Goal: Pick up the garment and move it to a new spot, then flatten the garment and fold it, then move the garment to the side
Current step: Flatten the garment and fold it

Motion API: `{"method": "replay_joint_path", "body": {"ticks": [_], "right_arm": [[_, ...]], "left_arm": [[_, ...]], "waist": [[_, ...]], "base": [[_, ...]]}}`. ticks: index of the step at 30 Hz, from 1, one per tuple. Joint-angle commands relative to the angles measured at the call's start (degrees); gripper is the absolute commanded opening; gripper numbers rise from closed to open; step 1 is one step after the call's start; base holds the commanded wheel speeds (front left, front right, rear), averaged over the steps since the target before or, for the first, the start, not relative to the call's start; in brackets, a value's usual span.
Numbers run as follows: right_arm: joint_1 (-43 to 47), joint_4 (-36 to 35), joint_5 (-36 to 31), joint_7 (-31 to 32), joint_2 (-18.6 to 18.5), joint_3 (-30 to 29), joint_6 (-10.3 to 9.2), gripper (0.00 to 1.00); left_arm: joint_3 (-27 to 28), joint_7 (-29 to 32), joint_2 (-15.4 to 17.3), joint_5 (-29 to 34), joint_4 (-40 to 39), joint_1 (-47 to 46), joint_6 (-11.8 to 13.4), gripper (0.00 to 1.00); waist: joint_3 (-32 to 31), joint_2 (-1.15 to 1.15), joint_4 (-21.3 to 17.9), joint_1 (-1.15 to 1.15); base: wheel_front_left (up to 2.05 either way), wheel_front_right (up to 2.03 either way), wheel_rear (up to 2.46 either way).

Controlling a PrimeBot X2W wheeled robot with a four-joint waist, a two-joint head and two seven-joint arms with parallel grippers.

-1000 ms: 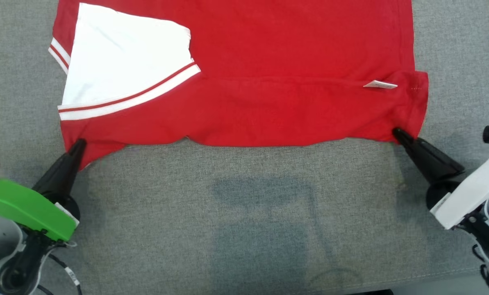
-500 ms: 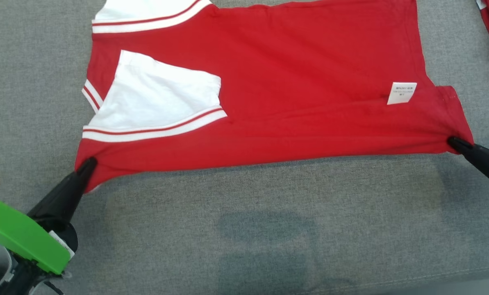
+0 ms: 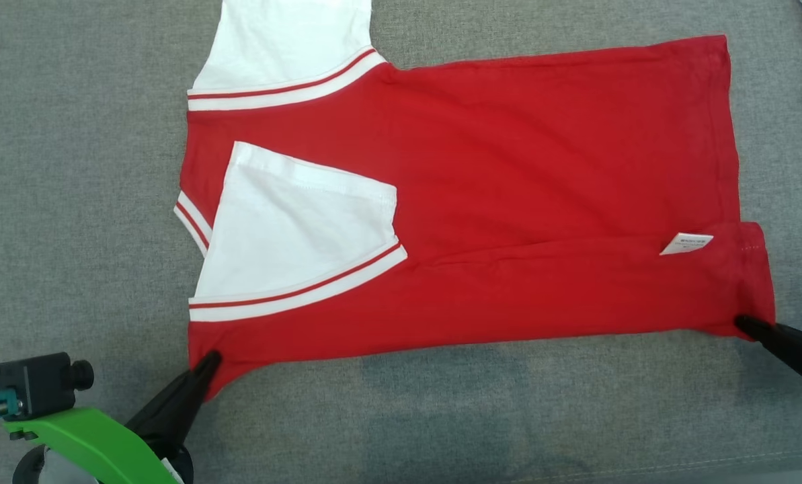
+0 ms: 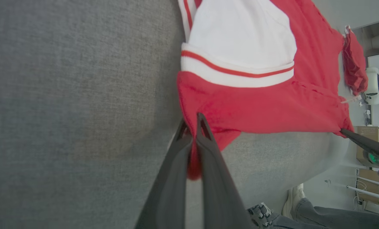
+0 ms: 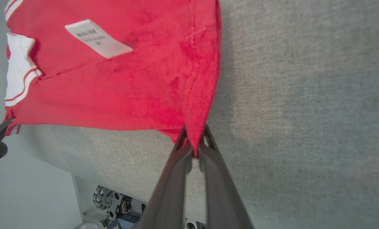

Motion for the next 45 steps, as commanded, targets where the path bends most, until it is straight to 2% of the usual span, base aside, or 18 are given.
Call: {"method": "replay_joint_path", "body": {"ticks": [1, 7, 12, 14, 19, 23, 27, 33, 37, 43, 45], "right_arm": [[0.6, 0.1, -0.7, 0.0, -0.2, 0.1, 0.02, 1.0], [-2.1, -0.9, -3.8, -4.2, 0.0, -1.5, 0.02, 1.0], [-8.6, -1.8, -7.3, -11.7, 0.4, -4.2, 0.02, 1.0], [-12.4, -0.9, -9.7, -14.1, 0.4, -3.4, 0.02, 1.0], [-22.8, 2.8, -13.3, -16.5, 1.3, 3.0, 0.02, 1.0], [-32.2, 7.9, -16.7, -18.6, 3.2, 6.7, 0.02, 1.0], [-40.4, 12.7, -19.6, -19.7, 4.5, 10.7, 0.02, 1.0], [-47.9, 18.9, -21.2, -20.2, 6.1, 16.2, 0.02, 1.0], [-49.4, 21.1, -19.6, -20.0, 6.2, 19.8, 0.01, 1.0], [-51.3, 22.1, -18.1, -20.2, 5.6, 23.0, 0.01, 1.0], [-52.4, 22.2, -17.3, -20.1, 5.4, 24.1, 0.01, 1.0]], "left_arm": [[0.1, -0.2, 0.4, 1.1, 0.3, 0.2, 0.0, 1.0], [-1.6, 0.2, 2.2, 4.8, 1.5, -1.1, -0.1, 1.0], [0.6, 0.3, 6.2, 8.3, -0.6, -1.7, 1.7, 1.0], [2.0, 0.7, 7.3, 9.0, -1.8, -4.6, 2.3, 1.0], [2.2, 6.1, 10.2, 10.5, -2.5, -15.2, 2.4, 1.0], [1.6, 9.8, 9.1, 10.1, 1.9, -28.8, 1.7, 1.0], [-1.5, 15.0, 7.5, 10.3, 8.9, -43.1, -0.1, 1.0], [-5.1, 21.3, 3.6, 9.6, 20.7, -59.8, -2.7, 1.0], [-7.1, 24.8, 1.8, 8.8, 28.2, -65.8, -4.1, 1.0], [-9.5, 29.2, 3.5, 10.1, 34.4, -69.6, -5.9, 1.0], [-9.3, 30.5, 2.6, 8.4, 36.0, -70.5, -6.3, 1.0]], "waist": [[0.1, 0.0, 0.0, 0.0], [0.4, 0.0, -0.1, 0.0], [2.3, 0.0, -1.3, 0.0], [3.6, 0.0, -1.7, 0.0], [7.1, 0.0, -2.6, 0.0], [10.1, 0.0, -3.4, 0.0], [12.9, 0.0, -4.9, 0.0], [15.1, 0.0, -7.0, 0.0], [15.5, 0.0, -8.1, 0.0], [15.7, 0.0, -9.6, 0.0], [15.6, 0.0, -10.1, 0.0]], "base": [[0.0, 0.0, 0.0], [0.0, 0.0, 0.0], [0.0, 0.0, 0.0], [0.0, 0.0, 0.0], [0.0, 0.0, 0.0], [0.0, 0.0, 0.0], [0.0, 0.0, 0.0], [0.0, 0.0, 0.0], [0.0, 0.0, 0.0], [0.0, 0.0, 0.0], [0.0, 0.0, 0.0]]}}
